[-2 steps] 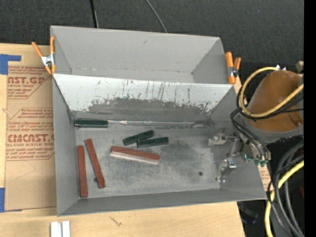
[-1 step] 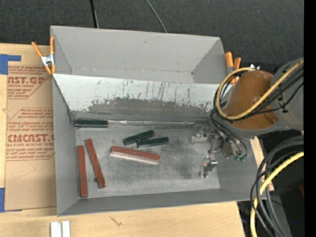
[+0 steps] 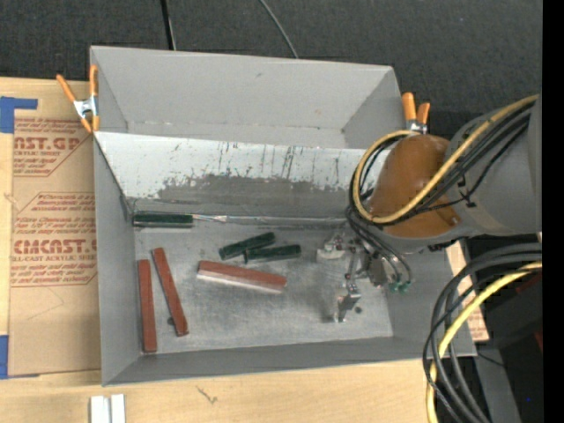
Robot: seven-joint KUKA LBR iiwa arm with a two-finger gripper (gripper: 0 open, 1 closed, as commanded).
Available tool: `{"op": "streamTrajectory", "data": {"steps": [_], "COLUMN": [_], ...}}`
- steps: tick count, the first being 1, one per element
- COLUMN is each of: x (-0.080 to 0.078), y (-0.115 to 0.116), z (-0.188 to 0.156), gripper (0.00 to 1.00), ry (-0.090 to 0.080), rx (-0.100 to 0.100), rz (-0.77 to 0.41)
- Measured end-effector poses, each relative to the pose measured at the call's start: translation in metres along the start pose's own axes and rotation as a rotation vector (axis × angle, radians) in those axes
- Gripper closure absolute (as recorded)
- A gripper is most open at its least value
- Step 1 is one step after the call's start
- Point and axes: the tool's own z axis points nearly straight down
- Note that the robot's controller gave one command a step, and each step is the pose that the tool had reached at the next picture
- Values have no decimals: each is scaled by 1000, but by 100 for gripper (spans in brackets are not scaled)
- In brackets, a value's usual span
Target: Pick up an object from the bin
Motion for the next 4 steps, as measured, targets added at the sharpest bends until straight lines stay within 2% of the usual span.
{"op": "streamTrajectory", "data": {"steps": [1,2,3,4], "x": [-17,-23,-23,-24], "y": [17,114,114,124], "z": [6,5,5,-150], "gripper": [0,100,100,100], "ry": [-4,-17,-17,-9], "rx": [4,3,3,3], "rz": [-165,-51,-51,-57]}}
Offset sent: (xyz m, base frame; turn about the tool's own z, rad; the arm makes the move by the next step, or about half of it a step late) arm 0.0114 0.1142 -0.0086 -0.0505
